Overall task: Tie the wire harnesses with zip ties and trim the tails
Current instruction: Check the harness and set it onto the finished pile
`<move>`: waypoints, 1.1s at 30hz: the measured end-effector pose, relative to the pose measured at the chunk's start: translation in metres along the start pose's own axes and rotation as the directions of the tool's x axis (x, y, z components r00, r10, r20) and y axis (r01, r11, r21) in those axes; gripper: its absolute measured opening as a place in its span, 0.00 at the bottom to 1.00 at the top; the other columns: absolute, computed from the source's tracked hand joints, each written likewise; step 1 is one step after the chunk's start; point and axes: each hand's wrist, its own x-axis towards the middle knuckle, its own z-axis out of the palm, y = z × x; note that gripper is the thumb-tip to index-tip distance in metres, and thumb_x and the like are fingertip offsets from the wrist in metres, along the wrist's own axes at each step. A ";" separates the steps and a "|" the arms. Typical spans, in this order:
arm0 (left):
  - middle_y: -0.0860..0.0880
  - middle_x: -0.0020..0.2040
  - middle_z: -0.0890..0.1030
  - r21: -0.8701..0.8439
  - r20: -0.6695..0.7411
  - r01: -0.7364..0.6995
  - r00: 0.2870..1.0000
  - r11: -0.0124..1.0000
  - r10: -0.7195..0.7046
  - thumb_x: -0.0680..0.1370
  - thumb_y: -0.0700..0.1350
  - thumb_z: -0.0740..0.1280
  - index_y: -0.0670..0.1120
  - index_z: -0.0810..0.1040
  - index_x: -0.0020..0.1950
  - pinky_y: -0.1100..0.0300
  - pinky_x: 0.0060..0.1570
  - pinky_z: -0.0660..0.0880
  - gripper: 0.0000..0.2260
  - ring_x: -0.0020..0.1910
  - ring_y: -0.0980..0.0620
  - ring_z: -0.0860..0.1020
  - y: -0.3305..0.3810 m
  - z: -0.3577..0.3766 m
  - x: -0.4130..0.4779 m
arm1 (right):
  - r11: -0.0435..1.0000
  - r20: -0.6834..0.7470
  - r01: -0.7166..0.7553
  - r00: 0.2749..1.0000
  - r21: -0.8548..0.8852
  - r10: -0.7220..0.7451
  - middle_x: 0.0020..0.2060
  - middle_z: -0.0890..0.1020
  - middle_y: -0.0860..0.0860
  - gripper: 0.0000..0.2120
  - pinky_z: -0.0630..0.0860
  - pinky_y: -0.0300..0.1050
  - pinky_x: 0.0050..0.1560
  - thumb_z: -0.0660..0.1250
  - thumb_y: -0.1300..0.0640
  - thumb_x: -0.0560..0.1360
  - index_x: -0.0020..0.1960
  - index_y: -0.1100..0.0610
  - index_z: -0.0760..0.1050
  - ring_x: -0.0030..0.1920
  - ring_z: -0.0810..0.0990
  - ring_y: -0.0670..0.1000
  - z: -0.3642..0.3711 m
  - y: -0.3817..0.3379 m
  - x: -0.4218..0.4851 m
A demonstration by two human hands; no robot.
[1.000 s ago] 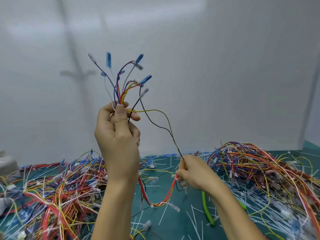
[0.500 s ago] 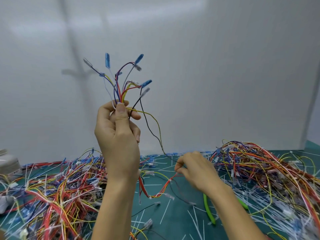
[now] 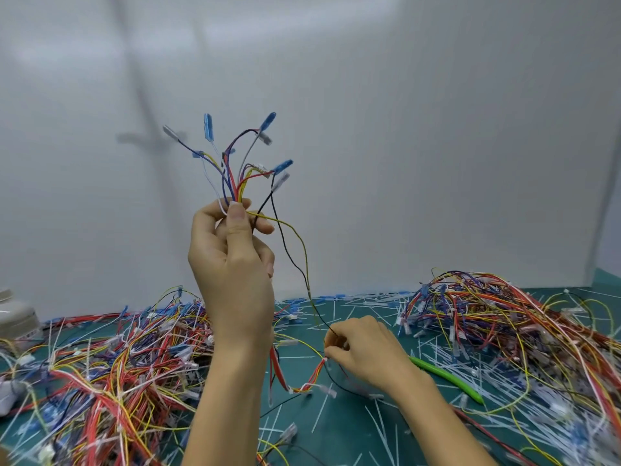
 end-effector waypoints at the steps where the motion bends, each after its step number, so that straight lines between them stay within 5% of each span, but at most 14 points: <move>1: 0.55 0.33 0.78 0.007 0.003 0.011 1.000 1.000 -0.011 0.85 0.43 0.57 0.47 0.73 0.49 0.61 0.22 0.62 0.07 0.22 0.56 0.65 -0.002 0.000 0.000 | 1.000 0.008 -0.009 1.000 -0.018 0.009 0.45 0.82 0.50 0.04 0.74 0.48 0.46 0.63 0.51 0.77 0.47 0.49 0.76 0.47 0.78 0.55 0.002 0.001 0.000; 4: 0.55 0.32 0.78 0.024 0.018 0.054 0.998 0.998 -0.054 0.85 0.43 0.57 0.46 0.73 0.49 0.64 0.22 0.62 0.07 0.22 0.56 0.64 -0.009 0.000 0.001 | 0.996 0.081 -0.055 0.995 -0.070 0.061 0.41 0.74 0.54 0.03 0.69 0.51 0.39 0.54 0.55 0.80 0.49 0.54 0.65 0.42 0.73 0.59 0.008 0.004 -0.001; 8: 0.56 0.31 0.79 0.053 0.032 0.077 0.996 0.996 -0.079 0.85 0.43 0.57 0.42 0.73 0.53 0.67 0.21 0.61 0.07 0.21 0.56 0.63 -0.016 0.002 0.000 | 0.990 0.085 -0.125 0.989 0.073 0.118 0.44 0.81 0.57 0.01 0.80 0.58 0.47 0.55 0.60 0.80 0.50 0.55 0.63 0.43 0.82 0.60 0.010 0.007 -0.001; 12: 0.56 0.32 0.79 0.075 0.047 0.079 0.995 0.994 -0.083 0.85 0.44 0.57 0.41 0.73 0.55 0.68 0.21 0.61 0.08 0.22 0.56 0.63 -0.019 0.002 -0.001 | 0.939 0.046 -0.219 0.976 0.264 0.215 0.36 0.83 0.57 0.05 0.77 0.46 0.31 0.56 0.65 0.77 0.44 0.57 0.65 0.28 0.81 0.54 0.009 0.010 -0.003; 16: 0.56 0.32 0.80 0.102 0.037 0.085 0.995 0.991 -0.089 0.84 0.44 0.57 0.42 0.73 0.55 0.67 0.22 0.62 0.08 0.22 0.56 0.63 -0.021 0.002 -0.002 | 0.949 0.042 -0.313 0.948 -0.041 0.314 0.51 0.81 0.58 0.04 0.77 0.50 0.49 0.58 0.64 0.78 0.50 0.57 0.70 0.50 0.81 0.60 0.005 0.013 -0.002; 19: 0.56 0.33 0.80 0.097 0.023 0.080 0.996 0.992 -0.082 0.84 0.45 0.57 0.43 0.73 0.53 0.67 0.22 0.63 0.07 0.21 0.56 0.65 -0.020 0.001 -0.001 | 0.928 -0.153 -0.329 0.940 -0.176 0.305 0.48 0.80 0.53 0.03 0.70 0.47 0.43 0.60 0.54 0.79 0.50 0.54 0.69 0.49 0.79 0.57 -0.005 0.007 -0.003; 22: 0.55 0.36 0.81 0.067 0.043 0.073 0.996 0.995 -0.076 0.84 0.44 0.58 0.46 0.73 0.51 0.67 0.23 0.66 0.06 0.22 0.56 0.71 -0.017 -0.001 0.000 | 0.954 -0.339 -0.299 0.900 -0.023 0.274 0.35 0.76 0.48 0.07 0.67 0.47 0.36 0.59 0.51 0.78 0.45 0.53 0.65 0.37 0.76 0.53 -0.016 0.003 -0.002; 27: 0.53 0.40 0.85 -0.021 0.223 0.169 0.962 0.985 -0.160 0.83 0.42 0.60 0.46 0.74 0.51 0.66 0.32 0.77 0.05 0.34 0.53 0.84 -0.009 -0.005 0.003 | 0.911 -0.263 -0.089 0.942 0.403 0.209 0.30 0.82 0.51 0.03 0.77 0.51 0.40 0.63 0.57 0.75 0.43 0.52 0.71 0.36 0.83 0.53 -0.044 -0.010 -0.001; 31: 0.48 0.49 0.86 -0.033 0.420 0.287 0.873 0.957 -0.248 0.81 0.41 0.63 0.43 0.75 0.52 0.61 0.38 0.81 0.03 0.47 0.48 0.85 -0.005 -0.011 0.004 | 0.695 -0.115 -0.030 0.980 0.719 0.161 0.37 0.85 0.51 0.13 0.73 0.47 0.39 0.67 0.59 0.71 0.55 0.53 0.71 0.33 0.85 0.50 -0.058 -0.021 -0.005; 33: 0.46 0.51 0.86 -0.044 0.500 0.335 0.823 0.941 -0.270 0.78 0.42 0.65 0.42 0.76 0.53 0.59 0.39 0.81 0.06 0.50 0.46 0.85 -0.004 -0.014 0.004 | 0.708 -0.094 -0.050 0.982 0.704 0.163 0.44 0.84 0.49 0.19 0.73 0.46 0.45 0.69 0.55 0.74 0.61 0.51 0.66 0.38 0.85 0.47 -0.062 -0.023 -0.005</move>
